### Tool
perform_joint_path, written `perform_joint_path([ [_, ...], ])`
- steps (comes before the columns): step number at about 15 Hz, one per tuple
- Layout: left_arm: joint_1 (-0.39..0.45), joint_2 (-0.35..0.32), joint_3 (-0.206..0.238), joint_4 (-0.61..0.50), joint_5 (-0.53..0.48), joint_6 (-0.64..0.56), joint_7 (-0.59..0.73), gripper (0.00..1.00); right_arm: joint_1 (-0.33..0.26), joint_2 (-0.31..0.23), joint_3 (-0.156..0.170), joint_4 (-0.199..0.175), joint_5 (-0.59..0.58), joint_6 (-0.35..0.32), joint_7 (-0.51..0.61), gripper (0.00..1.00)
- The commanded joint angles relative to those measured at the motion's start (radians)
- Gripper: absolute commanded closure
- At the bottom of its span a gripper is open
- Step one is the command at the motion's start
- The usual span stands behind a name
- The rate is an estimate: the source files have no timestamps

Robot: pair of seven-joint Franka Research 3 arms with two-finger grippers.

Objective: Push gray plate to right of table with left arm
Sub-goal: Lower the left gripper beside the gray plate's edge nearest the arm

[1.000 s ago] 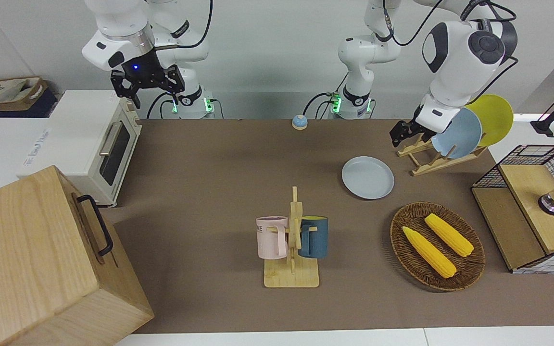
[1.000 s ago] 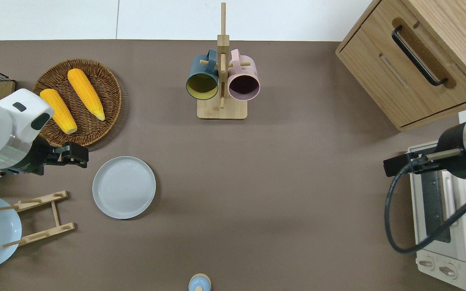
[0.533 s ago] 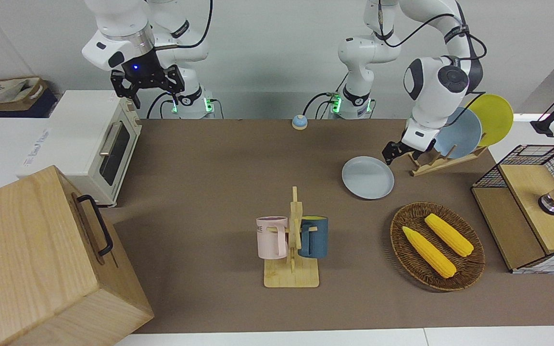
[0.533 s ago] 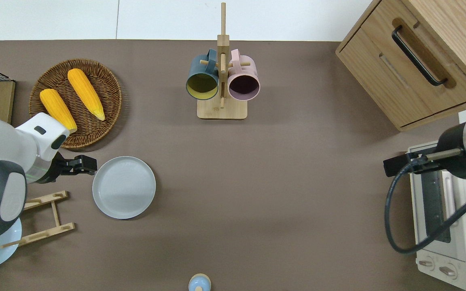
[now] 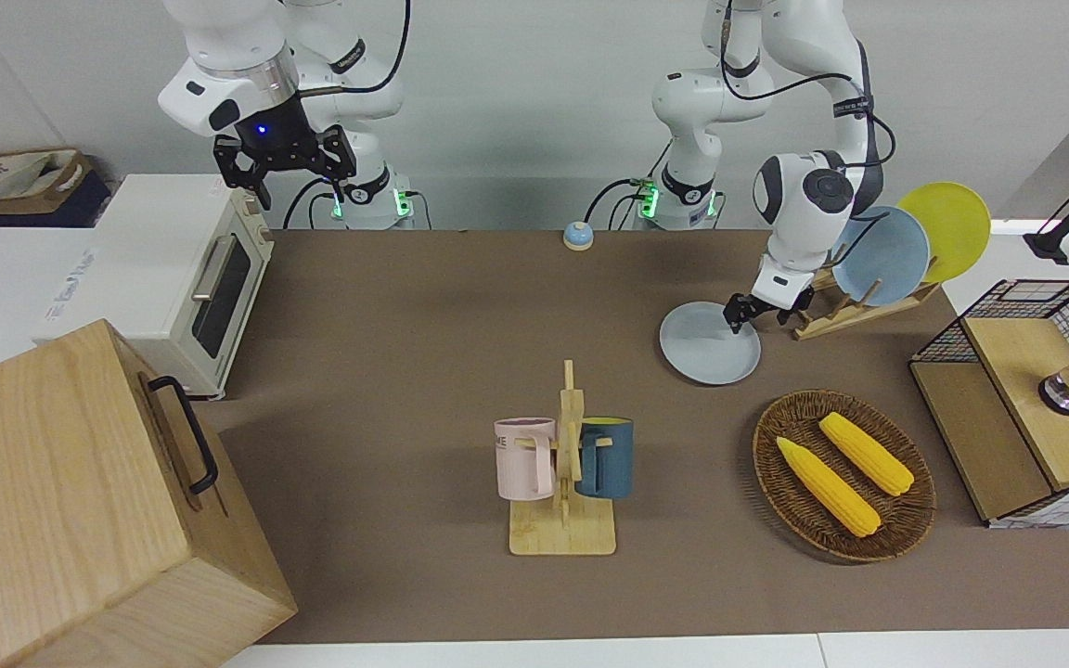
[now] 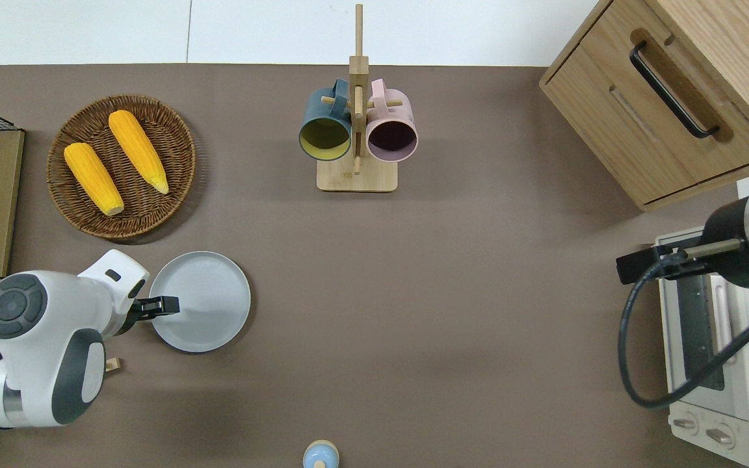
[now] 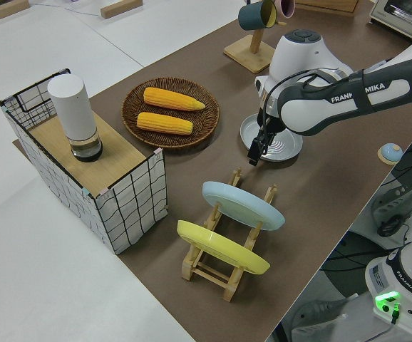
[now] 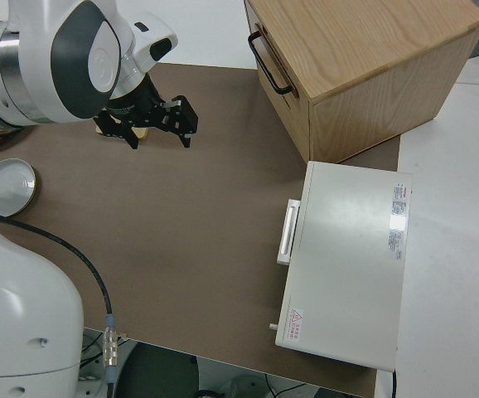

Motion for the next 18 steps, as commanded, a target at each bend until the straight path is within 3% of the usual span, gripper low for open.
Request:
perform_joint_path([
  [1, -0.003, -0.001, 0.018, -0.048, 0.019, 0.05, 0.013, 0.12, -0.019, -0.003, 0.015, 0.009, 0.006, -0.013, 0.013, 0.017],
  [2, -0.003, 0.002, 0.018, -0.048, 0.019, 0.05, 0.011, 0.43, -0.019, -0.003, 0.014, 0.009, 0.006, -0.013, 0.013, 0.017],
  [3, -0.003, 0.001, 0.018, -0.048, 0.01, 0.041, -0.008, 0.91, -0.019, -0.003, 0.014, 0.009, 0.006, -0.013, 0.013, 0.017],
  [4, -0.003, 0.001, 0.025, -0.048, 0.01, 0.037, 0.001, 1.0, -0.019, -0.003, 0.014, 0.009, 0.006, -0.013, 0.013, 0.017],
  [18, -0.004, 0.022, 0.029, -0.045, 0.01, 0.051, -0.007, 1.0, -0.019, -0.003, 0.014, 0.009, 0.006, -0.013, 0.013, 0.017],
])
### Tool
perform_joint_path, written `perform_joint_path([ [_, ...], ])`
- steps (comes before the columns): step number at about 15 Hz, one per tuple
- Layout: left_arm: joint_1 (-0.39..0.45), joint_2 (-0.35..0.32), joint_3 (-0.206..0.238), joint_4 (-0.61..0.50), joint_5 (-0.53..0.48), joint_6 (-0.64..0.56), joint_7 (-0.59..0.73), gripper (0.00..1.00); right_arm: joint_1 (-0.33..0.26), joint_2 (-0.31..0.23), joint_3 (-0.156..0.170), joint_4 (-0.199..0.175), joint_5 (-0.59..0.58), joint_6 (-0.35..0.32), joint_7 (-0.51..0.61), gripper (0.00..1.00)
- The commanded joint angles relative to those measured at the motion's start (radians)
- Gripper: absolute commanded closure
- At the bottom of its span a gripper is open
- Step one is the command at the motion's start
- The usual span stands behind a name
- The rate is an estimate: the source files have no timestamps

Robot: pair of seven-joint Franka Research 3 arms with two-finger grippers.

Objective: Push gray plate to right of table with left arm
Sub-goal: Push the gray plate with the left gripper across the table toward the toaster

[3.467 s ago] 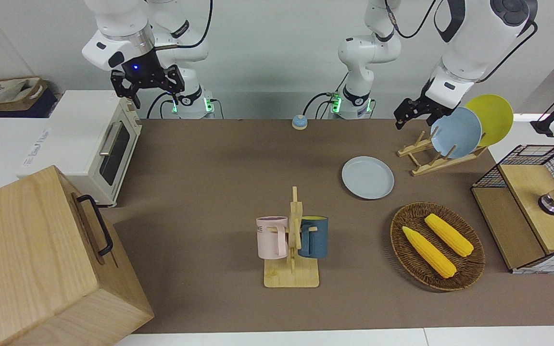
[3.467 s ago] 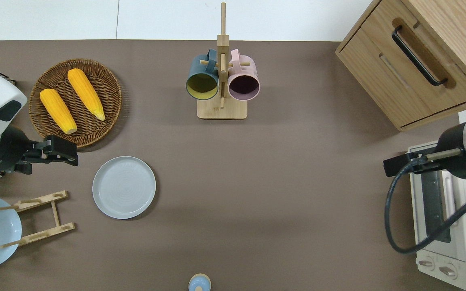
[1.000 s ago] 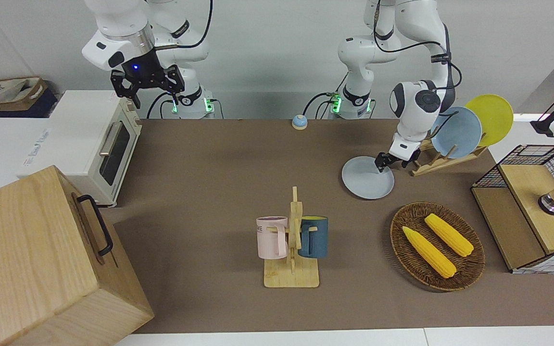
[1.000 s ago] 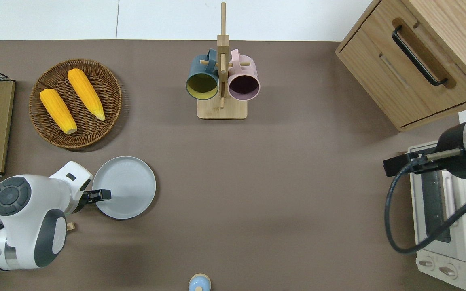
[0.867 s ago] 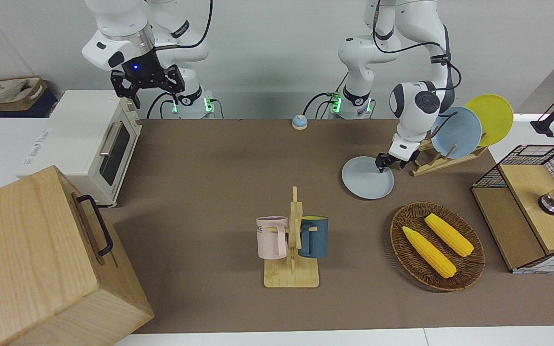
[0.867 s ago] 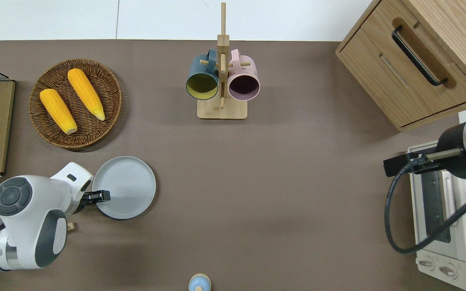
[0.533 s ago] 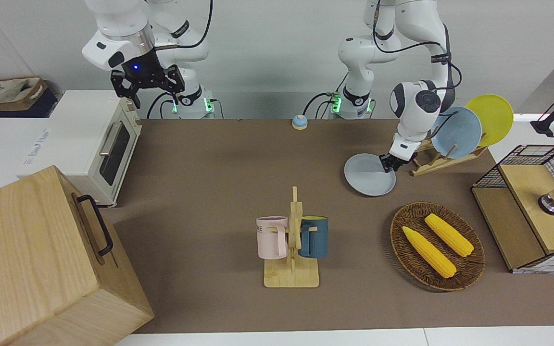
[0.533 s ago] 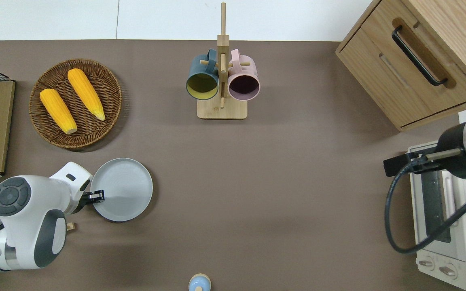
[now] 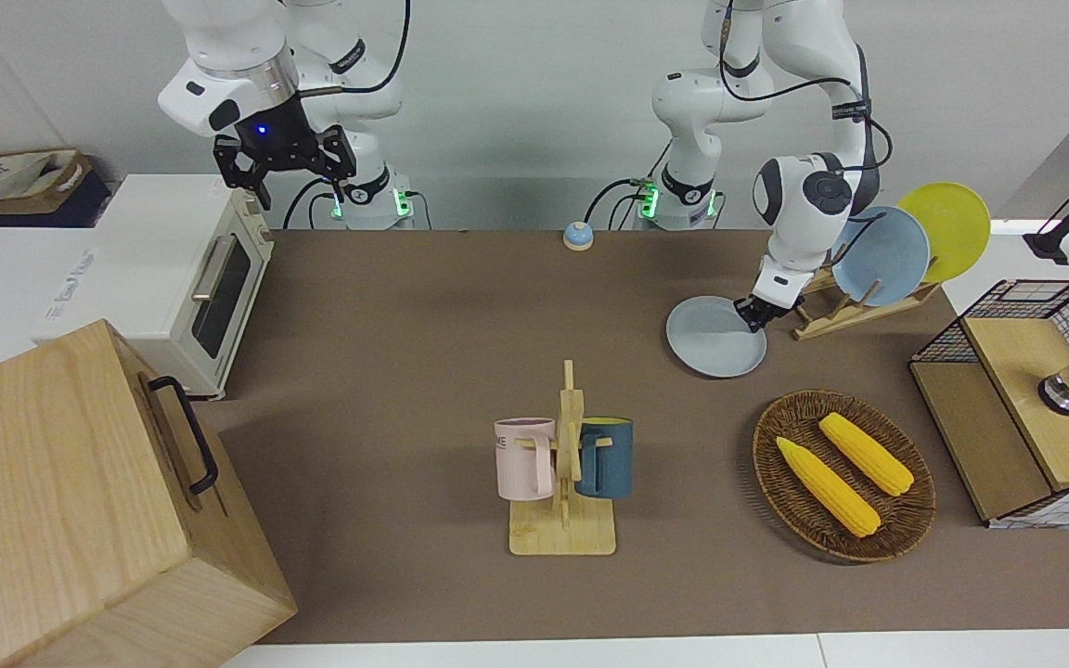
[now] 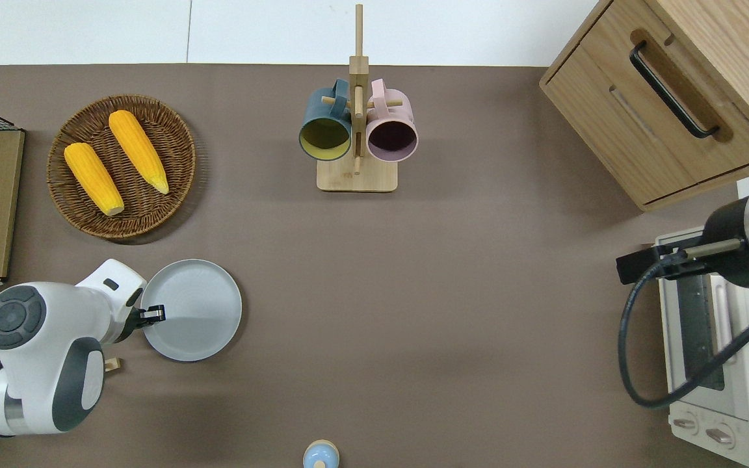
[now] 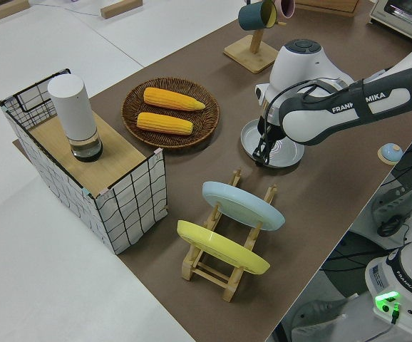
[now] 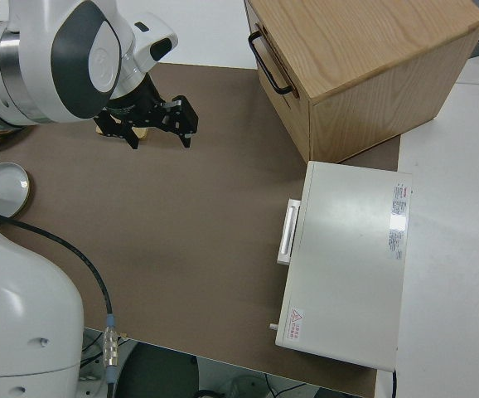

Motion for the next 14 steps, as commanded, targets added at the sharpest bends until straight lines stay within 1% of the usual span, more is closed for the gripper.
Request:
perform_joint_path([
  [1, -0.005, 0.028, 0.012, -0.013, 0.011, 0.024, -0.007, 1.0, -0.019, -0.003, 0.014, 0.009, 0.004, -0.013, 0.013, 0.017],
  [3, -0.011, 0.045, 0.012, -0.004, 0.011, 0.024, -0.01, 1.0, -0.019, -0.003, 0.014, 0.009, 0.004, -0.013, 0.013, 0.017],
  [6, -0.014, 0.046, 0.01, 0.0, 0.01, 0.019, -0.011, 1.0, -0.019, -0.003, 0.015, 0.009, 0.006, -0.013, 0.013, 0.017],
  [9, -0.017, 0.054, -0.002, 0.017, 0.008, 0.008, -0.034, 1.0, -0.019, -0.003, 0.014, 0.009, 0.006, -0.013, 0.013, 0.017],
  [12, -0.06, 0.056, -0.005, 0.022, 0.008, 0.008, -0.085, 1.0, -0.019, -0.003, 0.014, 0.009, 0.004, -0.013, 0.013, 0.017],
  [14, -0.117, 0.083, -0.006, 0.036, -0.001, 0.008, -0.148, 1.0, -0.019, -0.003, 0.014, 0.009, 0.006, -0.013, 0.013, 0.017],
])
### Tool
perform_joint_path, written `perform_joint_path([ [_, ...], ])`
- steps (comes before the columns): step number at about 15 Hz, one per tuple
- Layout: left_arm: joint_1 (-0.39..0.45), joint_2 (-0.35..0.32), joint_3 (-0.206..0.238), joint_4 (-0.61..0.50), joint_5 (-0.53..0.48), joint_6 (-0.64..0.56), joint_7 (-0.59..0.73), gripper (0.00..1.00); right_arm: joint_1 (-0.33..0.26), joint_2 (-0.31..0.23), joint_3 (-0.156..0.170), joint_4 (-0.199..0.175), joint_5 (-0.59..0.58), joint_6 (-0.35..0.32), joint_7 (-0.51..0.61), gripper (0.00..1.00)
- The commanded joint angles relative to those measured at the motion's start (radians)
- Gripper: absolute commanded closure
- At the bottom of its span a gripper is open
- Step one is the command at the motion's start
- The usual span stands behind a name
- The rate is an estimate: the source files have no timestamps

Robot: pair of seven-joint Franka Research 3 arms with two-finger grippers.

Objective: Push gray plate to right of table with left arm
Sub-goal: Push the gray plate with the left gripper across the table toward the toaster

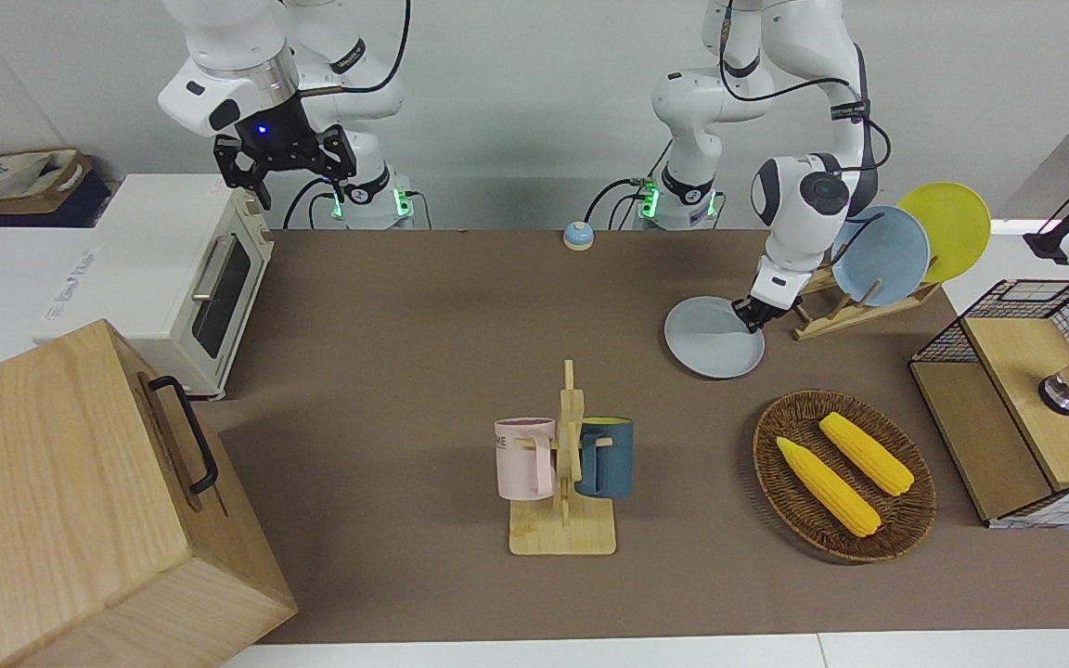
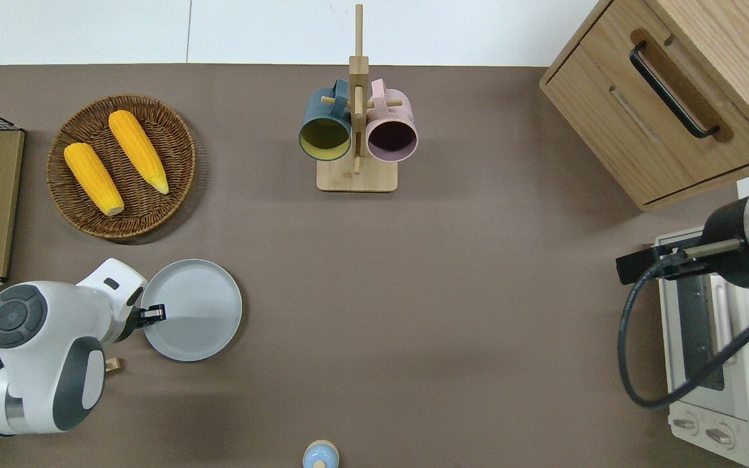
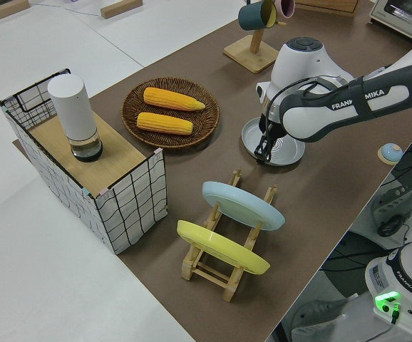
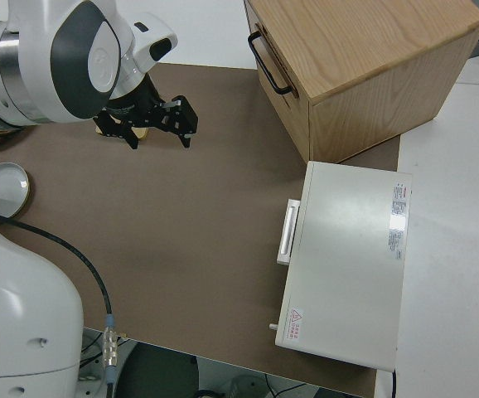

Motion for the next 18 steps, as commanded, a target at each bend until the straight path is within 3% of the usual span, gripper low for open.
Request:
perform_joint_path([
  [1, -0.129, 0.088, -0.01, 0.044, -0.027, 0.011, -0.155, 1.0, -0.019, -0.003, 0.014, 0.009, 0.006, -0.013, 0.013, 0.017],
  [6, -0.308, 0.137, -0.02, 0.1, -0.064, 0.014, -0.402, 1.0, -0.019, -0.003, 0.015, 0.009, 0.006, -0.013, 0.013, 0.017],
  [9, -0.472, 0.236, -0.018, 0.212, -0.064, 0.012, -0.644, 1.0, -0.019, -0.003, 0.014, 0.009, 0.006, -0.013, 0.013, 0.017],
  [14, -0.6, 0.281, -0.024, 0.279, -0.064, 0.012, -0.818, 1.0, -0.019, -0.003, 0.014, 0.009, 0.006, -0.013, 0.013, 0.017],
  [18, -0.634, 0.318, -0.046, 0.328, -0.064, 0.012, -0.894, 1.0, -0.019, -0.003, 0.014, 0.009, 0.006, -0.013, 0.013, 0.017],
])
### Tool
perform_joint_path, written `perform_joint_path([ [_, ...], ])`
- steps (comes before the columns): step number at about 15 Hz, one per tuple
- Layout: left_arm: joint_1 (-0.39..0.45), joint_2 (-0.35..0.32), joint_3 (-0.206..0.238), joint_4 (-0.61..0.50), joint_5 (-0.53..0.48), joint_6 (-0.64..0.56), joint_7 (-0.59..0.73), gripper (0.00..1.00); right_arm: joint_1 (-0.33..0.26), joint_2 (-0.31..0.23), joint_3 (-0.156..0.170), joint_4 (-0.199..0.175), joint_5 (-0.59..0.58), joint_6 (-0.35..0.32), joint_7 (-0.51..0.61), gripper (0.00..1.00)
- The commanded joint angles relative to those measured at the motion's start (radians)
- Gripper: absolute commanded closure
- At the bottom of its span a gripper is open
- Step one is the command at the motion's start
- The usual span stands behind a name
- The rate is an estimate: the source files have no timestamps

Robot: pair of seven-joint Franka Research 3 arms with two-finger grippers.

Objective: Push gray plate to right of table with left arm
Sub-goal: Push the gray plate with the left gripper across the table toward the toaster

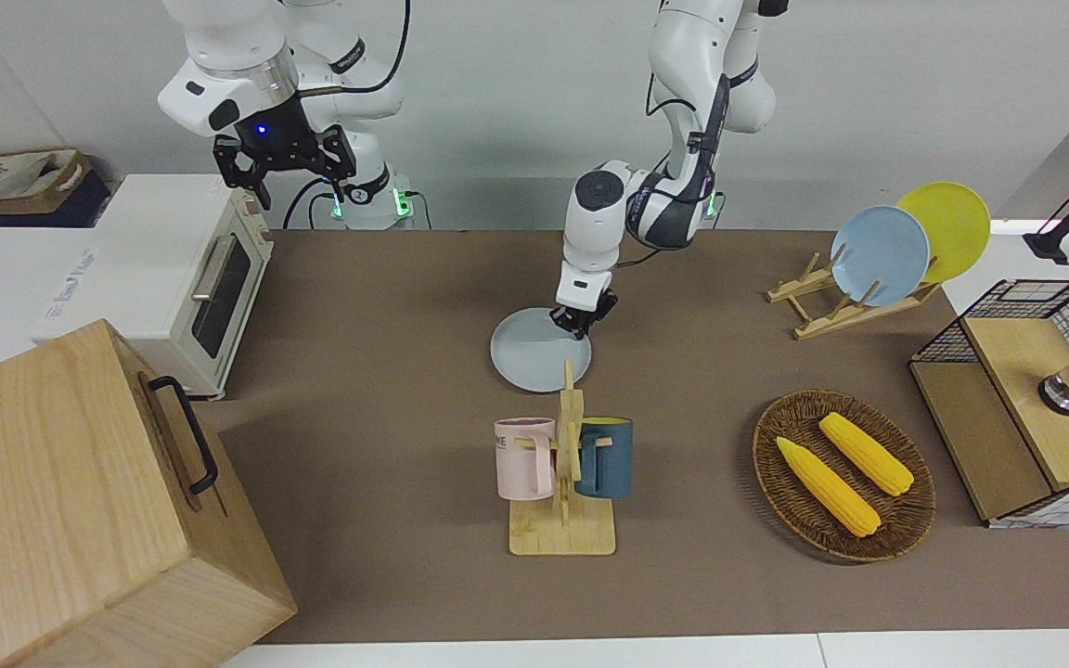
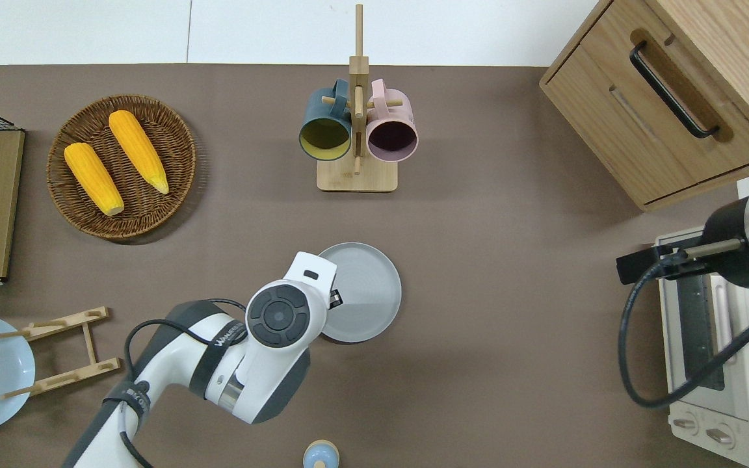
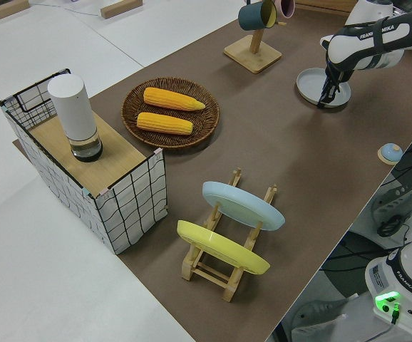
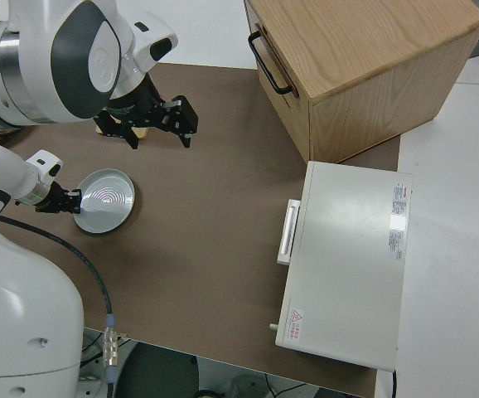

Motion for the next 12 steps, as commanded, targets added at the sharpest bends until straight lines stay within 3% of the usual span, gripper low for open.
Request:
perform_joint_path([
  [1, -0.036, 0.103, -0.031, 0.075, -0.02, 0.012, -0.088, 1.0, -0.019, -0.003, 0.015, 0.009, 0.006, -0.013, 0.013, 0.017],
  [5, -0.039, 0.149, -0.074, 0.129, -0.009, 0.01, -0.162, 1.0, -0.019, -0.003, 0.014, 0.009, 0.006, -0.013, 0.013, 0.017],
  [12, -0.04, 0.149, -0.086, 0.135, -0.008, 0.009, -0.188, 1.0, -0.019, -0.003, 0.015, 0.009, 0.004, -0.013, 0.013, 0.017],
])
